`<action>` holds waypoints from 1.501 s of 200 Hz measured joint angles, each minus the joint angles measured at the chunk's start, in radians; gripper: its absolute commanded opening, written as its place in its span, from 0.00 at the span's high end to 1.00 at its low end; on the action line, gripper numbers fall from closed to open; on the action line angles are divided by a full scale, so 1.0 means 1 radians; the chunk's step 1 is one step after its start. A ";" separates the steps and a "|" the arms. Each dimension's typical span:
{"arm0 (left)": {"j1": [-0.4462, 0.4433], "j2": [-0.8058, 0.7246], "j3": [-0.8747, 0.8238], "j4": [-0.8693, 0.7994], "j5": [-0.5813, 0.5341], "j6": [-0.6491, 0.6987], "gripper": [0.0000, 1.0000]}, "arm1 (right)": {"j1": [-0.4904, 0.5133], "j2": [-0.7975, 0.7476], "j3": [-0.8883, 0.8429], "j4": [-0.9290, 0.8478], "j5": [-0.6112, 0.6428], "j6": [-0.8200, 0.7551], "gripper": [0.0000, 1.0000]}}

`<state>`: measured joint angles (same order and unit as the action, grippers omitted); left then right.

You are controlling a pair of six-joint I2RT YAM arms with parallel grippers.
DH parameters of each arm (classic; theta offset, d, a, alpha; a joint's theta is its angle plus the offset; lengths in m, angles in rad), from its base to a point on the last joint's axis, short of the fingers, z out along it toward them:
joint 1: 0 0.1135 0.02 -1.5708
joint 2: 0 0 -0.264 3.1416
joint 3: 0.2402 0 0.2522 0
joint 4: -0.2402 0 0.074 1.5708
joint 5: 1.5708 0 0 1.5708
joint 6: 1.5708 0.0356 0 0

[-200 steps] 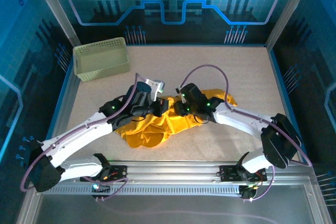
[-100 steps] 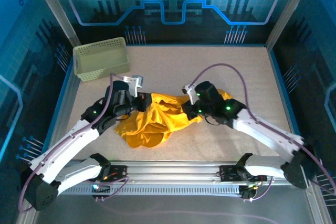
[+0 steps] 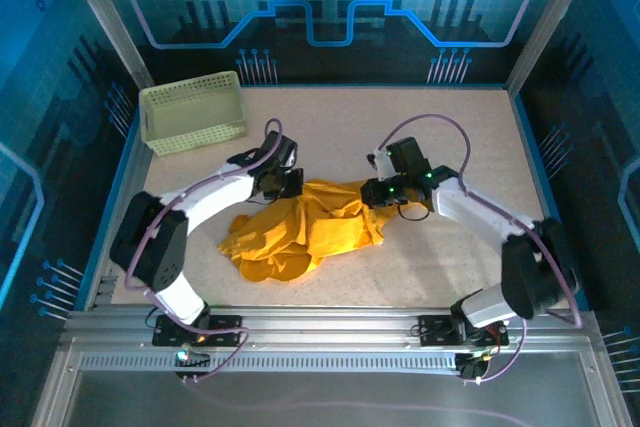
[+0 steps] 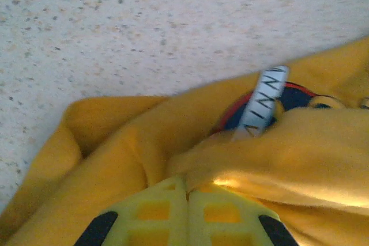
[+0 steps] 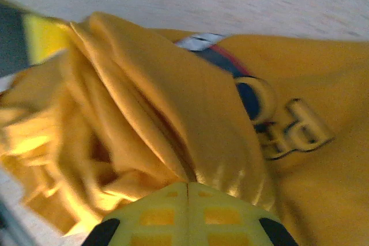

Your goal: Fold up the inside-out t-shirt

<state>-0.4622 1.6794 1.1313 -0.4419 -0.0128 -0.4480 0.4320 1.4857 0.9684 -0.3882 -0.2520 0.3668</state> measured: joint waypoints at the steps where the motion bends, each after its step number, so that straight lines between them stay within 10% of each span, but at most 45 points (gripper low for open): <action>1: 0.000 0.003 0.002 -0.002 -0.002 0.001 0.87 | -0.002 0.005 0.002 -0.001 0.001 0.000 1.00; 18: 0.004 0.034 0.037 -0.051 -0.062 0.006 0.51 | -0.016 0.079 0.047 -0.029 0.019 0.003 1.00; 37: -0.014 0.008 0.050 -0.107 -0.172 0.010 0.28 | -0.003 0.103 0.092 -0.047 0.056 0.008 0.62; 54: -0.069 -0.064 0.043 -0.137 -0.262 0.015 0.21 | 0.018 0.085 0.105 -0.066 0.123 0.004 0.48; 87: -0.168 -0.255 -0.019 -0.118 -0.270 0.020 0.21 | 0.161 -0.028 0.105 -0.149 0.296 -0.018 0.43; 124: -0.078 -0.241 -0.127 -0.046 -0.174 -0.016 0.29 | 0.319 -0.058 0.123 -0.180 0.343 -0.013 0.47; 209: 0.035 -0.073 -0.113 0.144 0.064 -0.087 0.32 | 0.335 0.148 0.163 -0.150 0.369 0.000 0.48; 251: 0.037 0.014 -0.089 0.166 0.072 -0.106 0.44 | 0.335 0.183 0.228 -0.134 0.364 0.008 0.45; 300: 0.038 0.024 -0.078 0.179 0.075 -0.104 0.67 | 0.333 0.262 0.267 -0.144 0.367 0.038 0.63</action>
<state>-0.4244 1.7031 1.0534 -0.2634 0.0624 -0.5518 0.7650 1.7473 1.2354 -0.5320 0.1154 0.4046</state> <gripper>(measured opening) 0.396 0.419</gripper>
